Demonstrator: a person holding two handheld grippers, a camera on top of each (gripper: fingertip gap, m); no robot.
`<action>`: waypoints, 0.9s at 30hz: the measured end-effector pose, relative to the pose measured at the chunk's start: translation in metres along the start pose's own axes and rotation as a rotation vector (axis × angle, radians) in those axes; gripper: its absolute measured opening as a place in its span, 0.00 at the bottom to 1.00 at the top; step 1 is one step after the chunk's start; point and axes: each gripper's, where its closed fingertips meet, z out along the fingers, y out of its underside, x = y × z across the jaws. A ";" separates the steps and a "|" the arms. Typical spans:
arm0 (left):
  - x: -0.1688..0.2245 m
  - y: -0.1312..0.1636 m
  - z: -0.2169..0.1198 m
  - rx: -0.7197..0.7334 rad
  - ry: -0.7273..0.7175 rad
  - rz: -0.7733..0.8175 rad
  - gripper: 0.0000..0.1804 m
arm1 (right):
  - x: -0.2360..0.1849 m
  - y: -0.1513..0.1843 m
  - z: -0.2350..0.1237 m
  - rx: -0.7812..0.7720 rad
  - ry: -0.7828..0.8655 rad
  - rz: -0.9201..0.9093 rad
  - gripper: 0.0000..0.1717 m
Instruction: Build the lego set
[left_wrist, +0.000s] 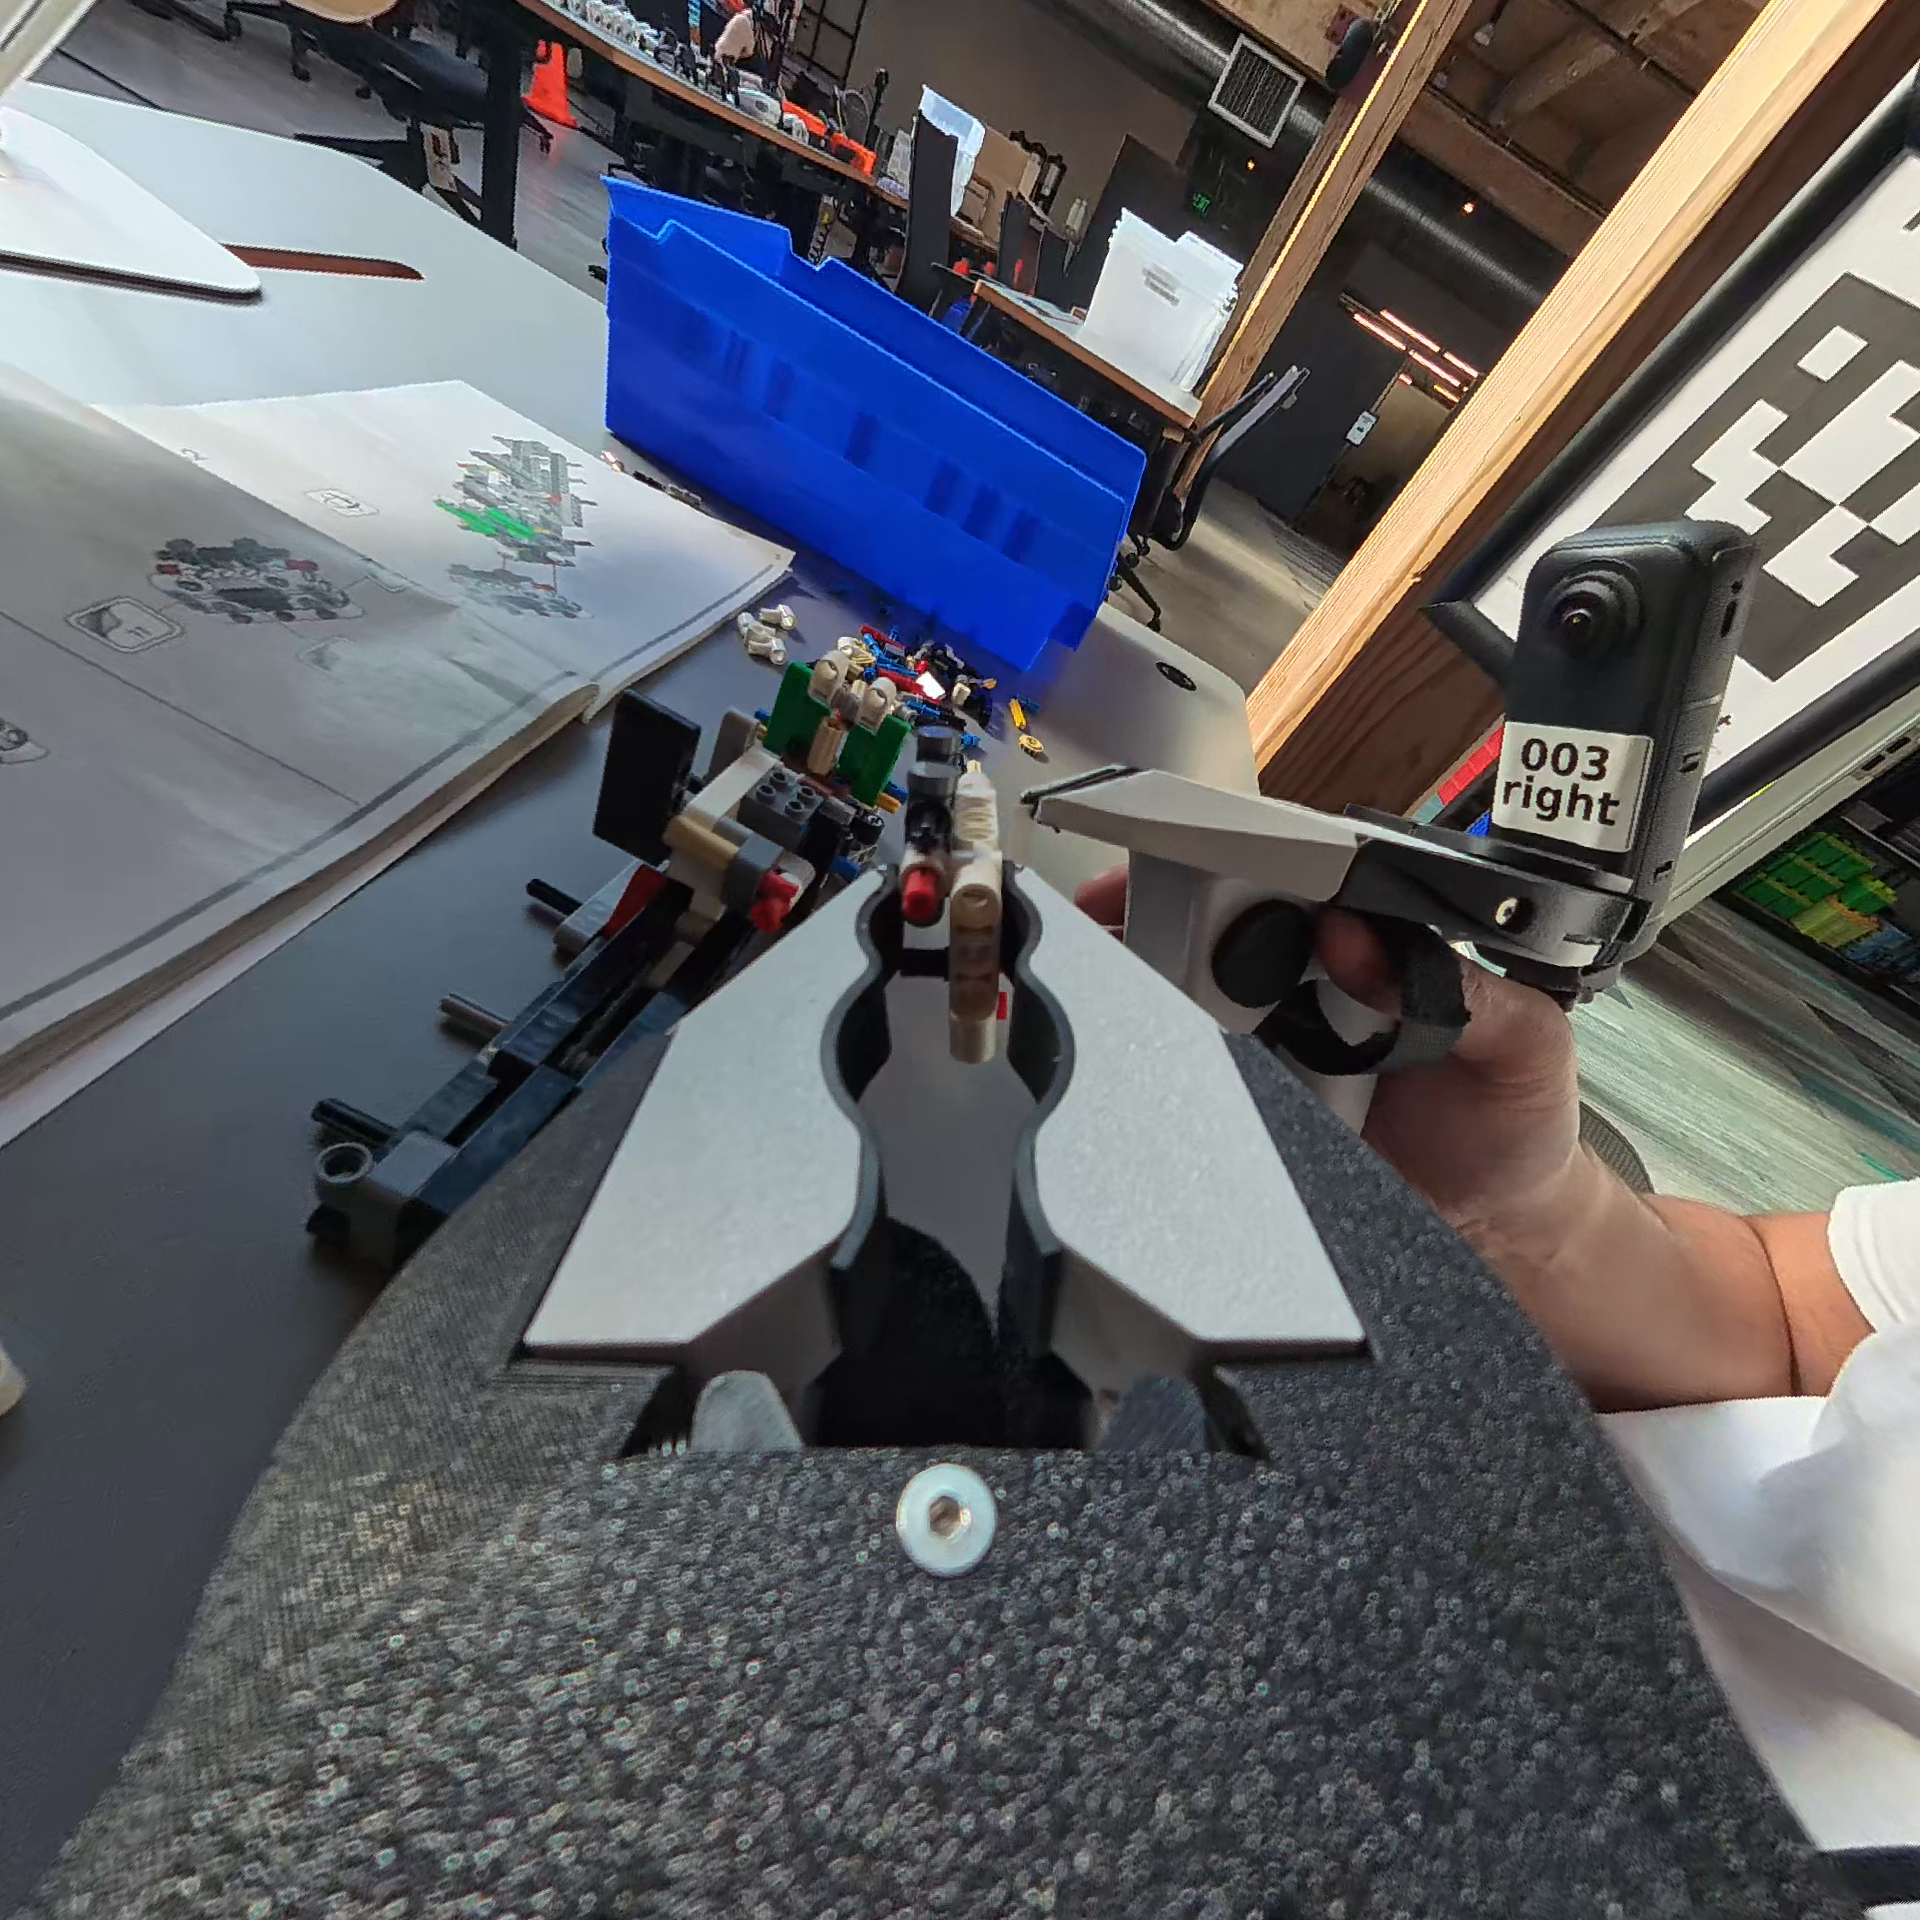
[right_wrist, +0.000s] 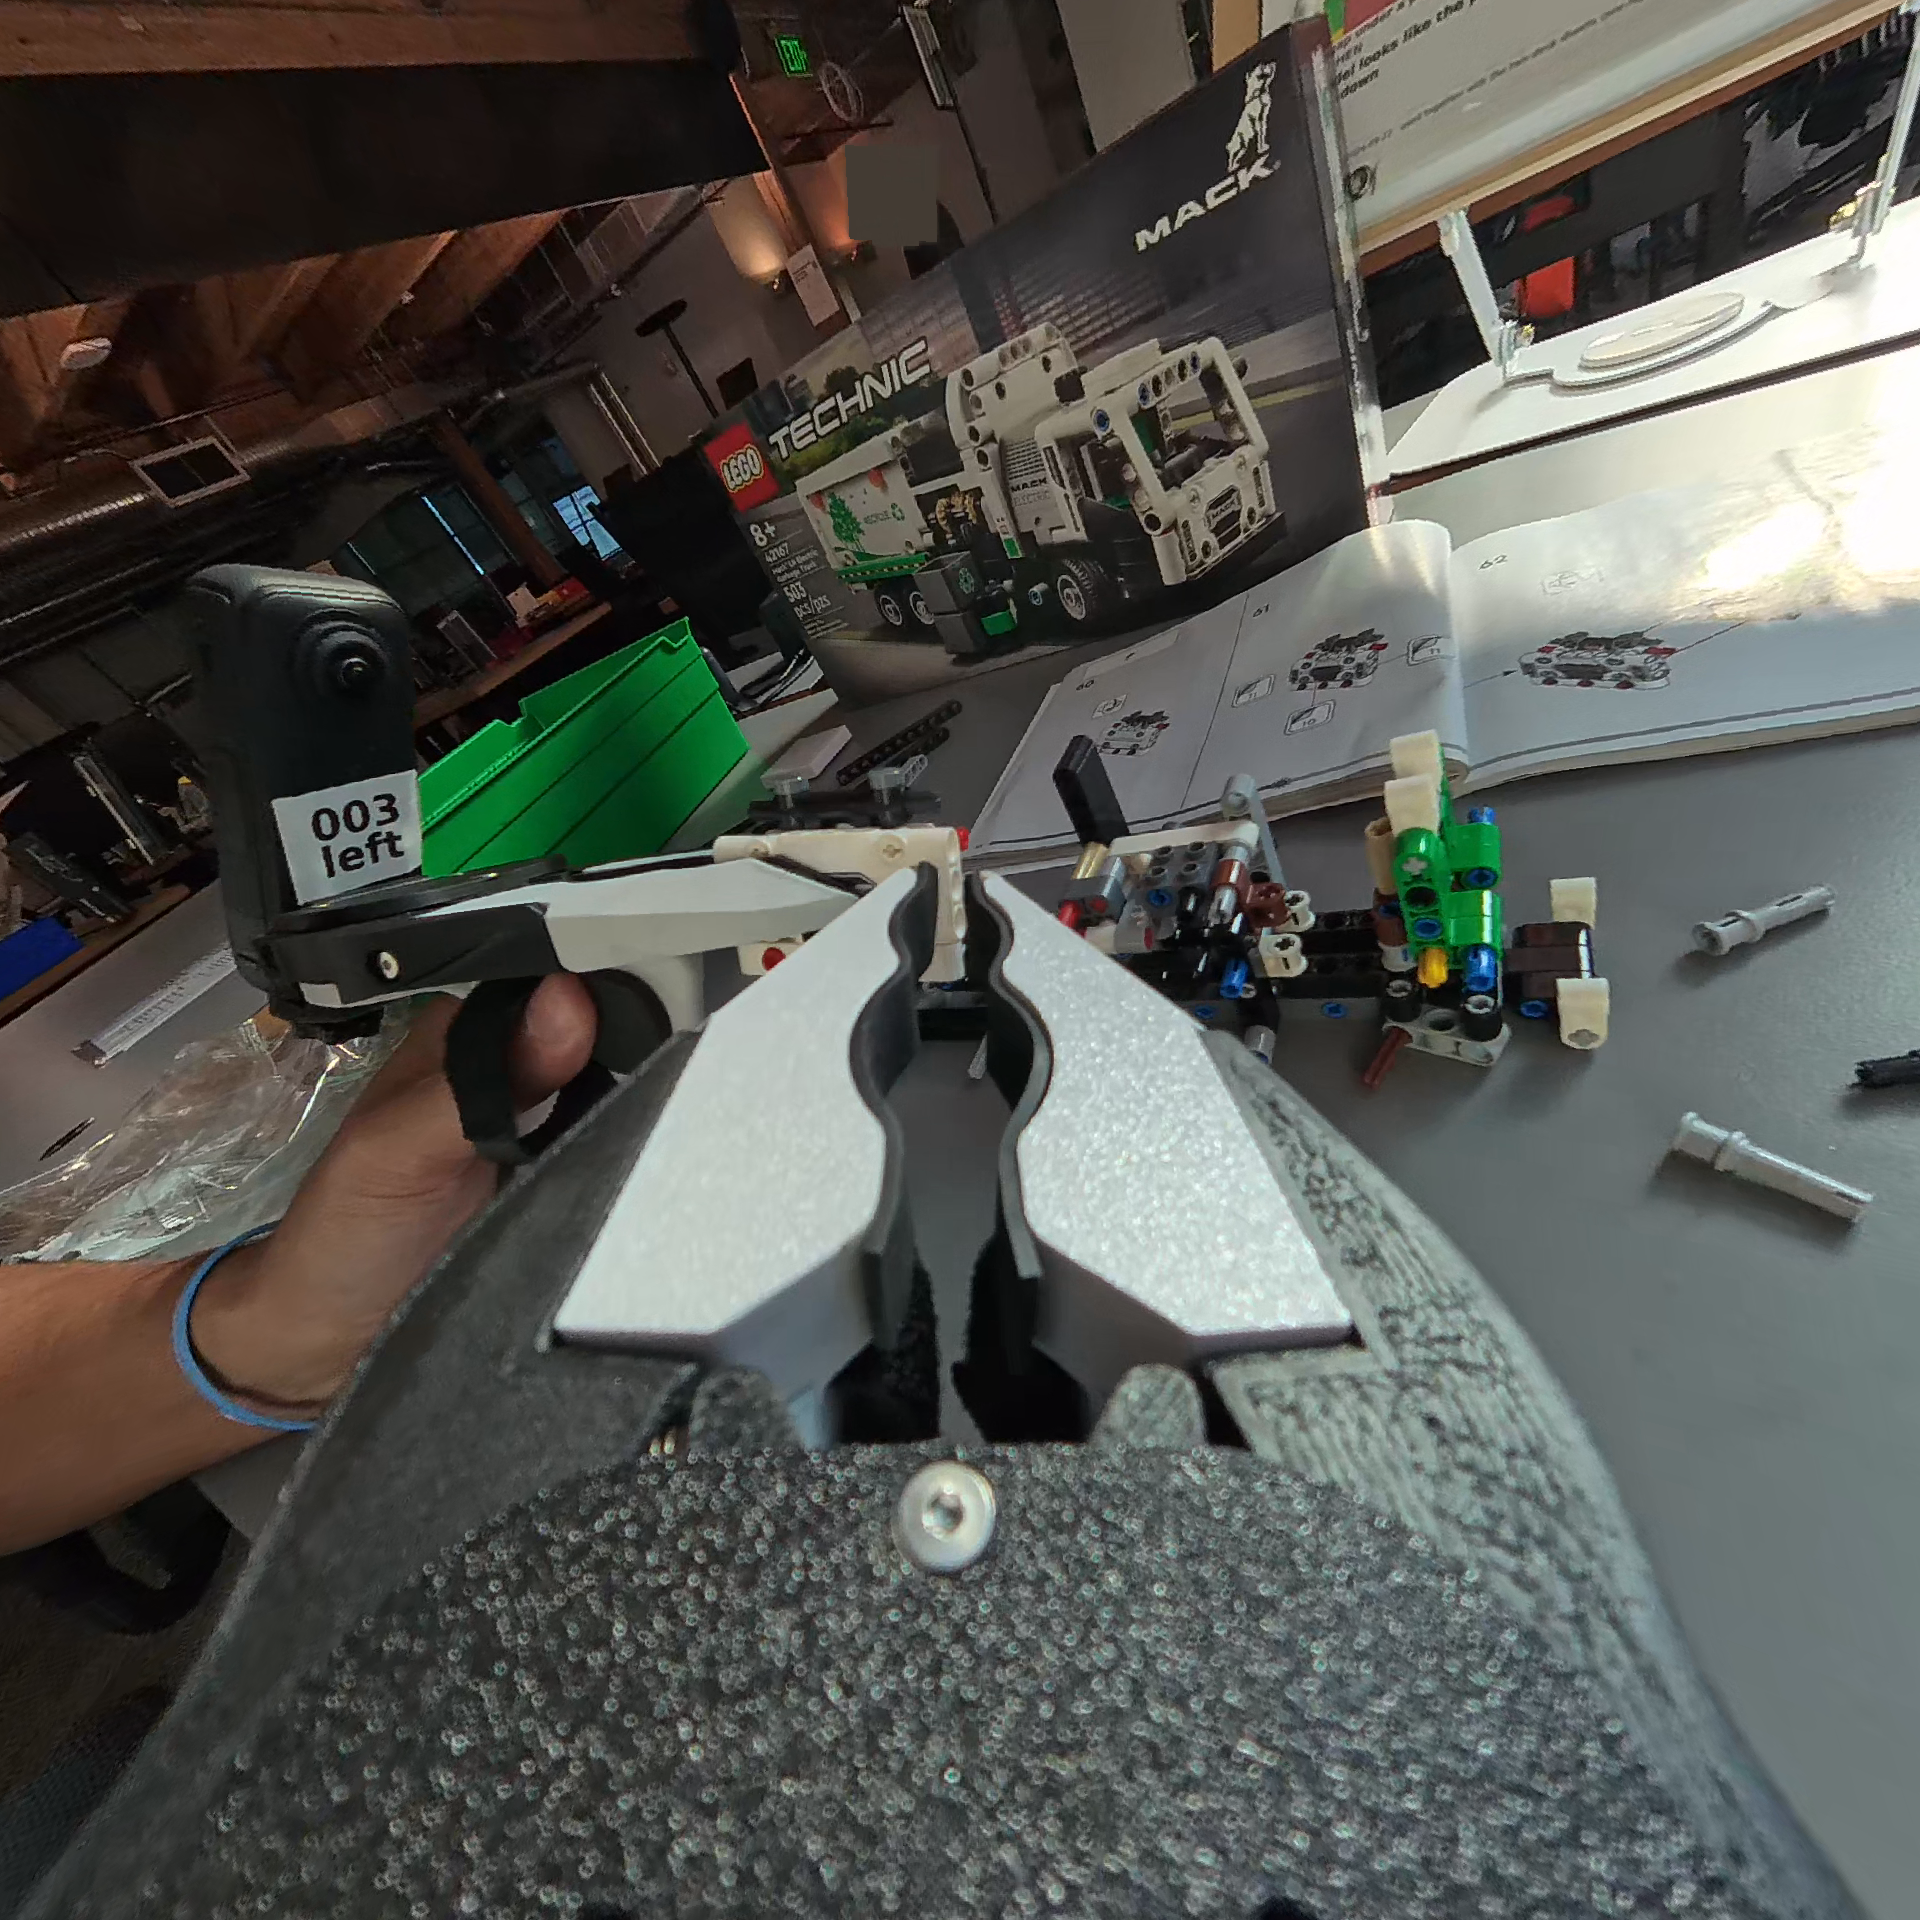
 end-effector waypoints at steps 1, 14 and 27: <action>0.000 0.000 0.000 -0.002 -0.001 0.000 0.08 | 0.000 0.000 0.000 -0.001 0.003 -0.006 0.02; -0.001 0.000 0.000 -0.001 0.001 -0.010 0.08 | 0.003 0.002 0.002 -0.019 0.037 -0.021 0.02; -0.001 0.001 0.000 -0.007 0.003 -0.012 0.08 | 0.003 0.002 0.002 -0.015 0.041 -0.028 0.02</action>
